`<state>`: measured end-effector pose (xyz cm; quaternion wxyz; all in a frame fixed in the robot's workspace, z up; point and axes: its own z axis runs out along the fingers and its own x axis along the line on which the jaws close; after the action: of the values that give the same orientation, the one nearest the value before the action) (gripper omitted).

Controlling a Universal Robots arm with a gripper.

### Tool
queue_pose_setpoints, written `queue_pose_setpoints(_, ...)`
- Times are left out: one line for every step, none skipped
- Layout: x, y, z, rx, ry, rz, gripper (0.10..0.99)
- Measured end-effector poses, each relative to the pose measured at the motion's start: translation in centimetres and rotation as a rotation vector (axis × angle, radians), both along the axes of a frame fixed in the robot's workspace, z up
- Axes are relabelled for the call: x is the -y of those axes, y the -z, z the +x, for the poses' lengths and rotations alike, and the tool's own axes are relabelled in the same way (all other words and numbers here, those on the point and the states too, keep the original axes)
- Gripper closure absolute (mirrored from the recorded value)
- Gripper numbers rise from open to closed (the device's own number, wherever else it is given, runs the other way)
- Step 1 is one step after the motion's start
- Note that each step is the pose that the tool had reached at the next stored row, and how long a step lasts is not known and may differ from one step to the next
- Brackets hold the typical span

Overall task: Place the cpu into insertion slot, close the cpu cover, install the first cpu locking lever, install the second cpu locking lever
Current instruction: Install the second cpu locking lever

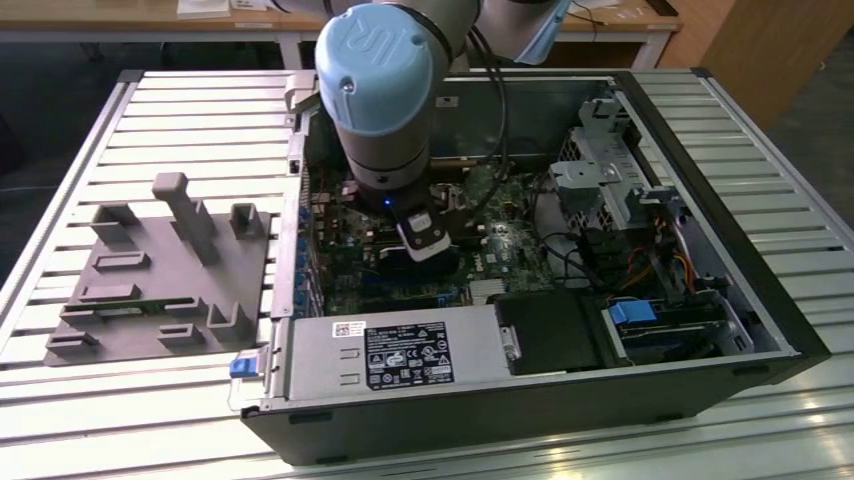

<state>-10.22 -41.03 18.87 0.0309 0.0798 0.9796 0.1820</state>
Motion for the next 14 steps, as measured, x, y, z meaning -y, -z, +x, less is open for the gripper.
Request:
queue_pose_setpoints(0.0,-0.15,0.0,-0.0002,0.0,0.0,0.98)
queue_pose_setpoints(0.01,-0.32,0.0,-0.0003,0.0,0.0,0.98)
queue_pose_setpoints(0.01,-0.53,-0.01,-0.0002,0.0,0.0,0.98)
queue_pose_setpoints(0.01,-0.75,0.0,-0.0001,0.0,0.0,0.98)
queue_pose_setpoints(0.01,-0.98,0.0,-0.0001,0.0,0.0,0.98)
queue_pose_setpoints(0.01,-1.24,0.0,-0.0002,0.0,0.0,0.98)
queue_pose_setpoints(0.01,-1.55,0.0,-0.0002,0.0,0.0,0.98)
queue_pose_setpoints(0.01,-1.9,0.0,-0.0002,0.0,0.0,0.98)
queue_pose_setpoints(0.01,-2.23,0.01,-0.0003,0.0,-0.001,0.98)
queue_pose_setpoints(0.01,-2.51,0.02,-0.0002,0.0,-0.003,0.98)
queue_pose_setpoints(0.0,-2.7,0.05,-0.0001,0.001,-0.009,0.98)
queue_pose_setpoints(0.0,-2.84,0.07,0.0,0.002,-0.018,0.98)
queue_pose_setpoints(0.01,-2.95,0.09,-0.0001,0.003,-0.028,0.98)
queue_pose_setpoints(0.01,-3.03,0.14,-0.0003,0.005,-0.038,0.98)
